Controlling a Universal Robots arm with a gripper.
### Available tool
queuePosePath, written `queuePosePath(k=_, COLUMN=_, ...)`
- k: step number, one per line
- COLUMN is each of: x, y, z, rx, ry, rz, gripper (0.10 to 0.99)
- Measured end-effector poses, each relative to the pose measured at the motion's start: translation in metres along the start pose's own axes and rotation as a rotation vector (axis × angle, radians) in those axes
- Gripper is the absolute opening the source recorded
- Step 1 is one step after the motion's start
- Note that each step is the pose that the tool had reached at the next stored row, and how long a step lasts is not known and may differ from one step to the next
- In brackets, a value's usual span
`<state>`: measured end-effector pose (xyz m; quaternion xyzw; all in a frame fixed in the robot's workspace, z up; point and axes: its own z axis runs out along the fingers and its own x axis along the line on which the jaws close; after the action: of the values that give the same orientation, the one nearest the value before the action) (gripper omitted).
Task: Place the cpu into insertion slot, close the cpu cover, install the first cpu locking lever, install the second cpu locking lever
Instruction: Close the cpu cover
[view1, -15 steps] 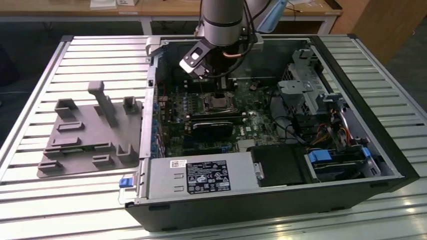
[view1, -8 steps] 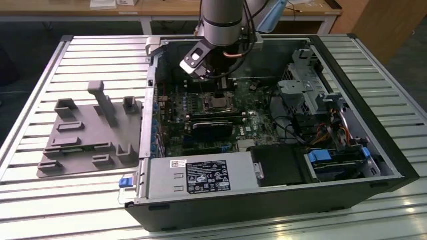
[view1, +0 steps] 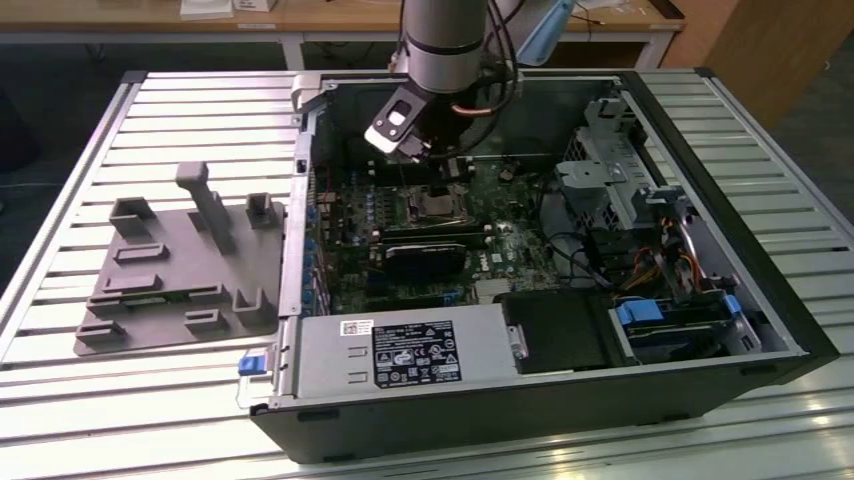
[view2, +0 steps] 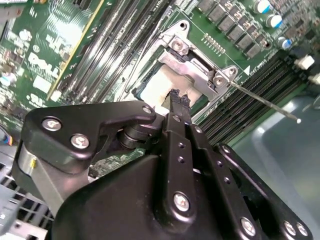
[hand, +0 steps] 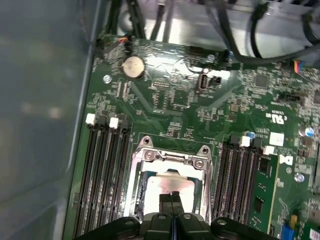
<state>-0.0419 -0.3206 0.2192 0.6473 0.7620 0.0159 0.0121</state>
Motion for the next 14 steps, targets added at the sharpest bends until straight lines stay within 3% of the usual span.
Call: queuePosePath(k=14, x=0.0000, y=-0.0001, z=0.0013, rx=0.003, ry=-0.0016, rz=-0.237, gripper=0.102)
